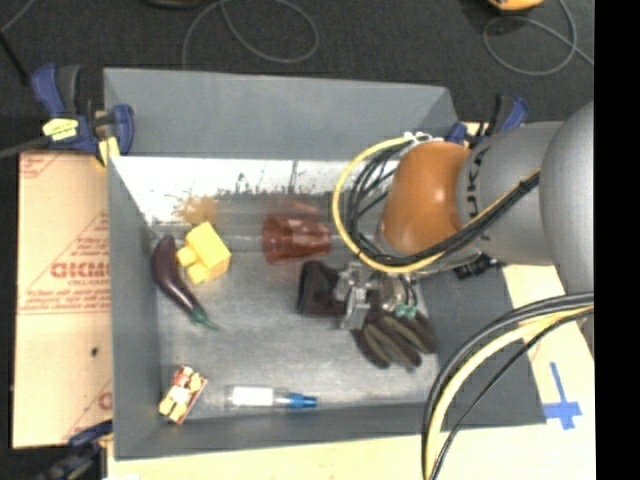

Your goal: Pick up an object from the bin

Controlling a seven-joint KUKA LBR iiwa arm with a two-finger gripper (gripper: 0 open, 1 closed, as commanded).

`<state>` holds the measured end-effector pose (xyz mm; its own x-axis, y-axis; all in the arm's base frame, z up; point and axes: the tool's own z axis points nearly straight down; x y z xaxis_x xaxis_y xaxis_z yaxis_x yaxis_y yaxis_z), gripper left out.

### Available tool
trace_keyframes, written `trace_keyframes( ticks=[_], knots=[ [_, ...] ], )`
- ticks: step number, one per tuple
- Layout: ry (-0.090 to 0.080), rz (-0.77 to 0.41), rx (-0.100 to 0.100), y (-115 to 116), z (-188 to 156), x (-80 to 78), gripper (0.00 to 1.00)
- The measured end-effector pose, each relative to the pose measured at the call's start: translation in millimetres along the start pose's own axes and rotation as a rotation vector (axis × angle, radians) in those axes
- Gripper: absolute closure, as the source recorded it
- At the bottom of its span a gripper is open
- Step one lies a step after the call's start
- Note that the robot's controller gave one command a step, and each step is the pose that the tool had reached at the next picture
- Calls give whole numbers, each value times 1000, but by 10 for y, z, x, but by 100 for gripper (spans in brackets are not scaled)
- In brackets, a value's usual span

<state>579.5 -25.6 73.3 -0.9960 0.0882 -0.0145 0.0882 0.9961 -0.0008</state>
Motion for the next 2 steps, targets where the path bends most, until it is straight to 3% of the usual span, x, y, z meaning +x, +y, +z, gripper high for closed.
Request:
trace_keyframes(
  ticks=[1, 2],
  knots=[
    [0, 0, 0, 0, 0, 0, 100],
    [-4, -23, 2, -155, -1231, -14, 100]
  ],
)
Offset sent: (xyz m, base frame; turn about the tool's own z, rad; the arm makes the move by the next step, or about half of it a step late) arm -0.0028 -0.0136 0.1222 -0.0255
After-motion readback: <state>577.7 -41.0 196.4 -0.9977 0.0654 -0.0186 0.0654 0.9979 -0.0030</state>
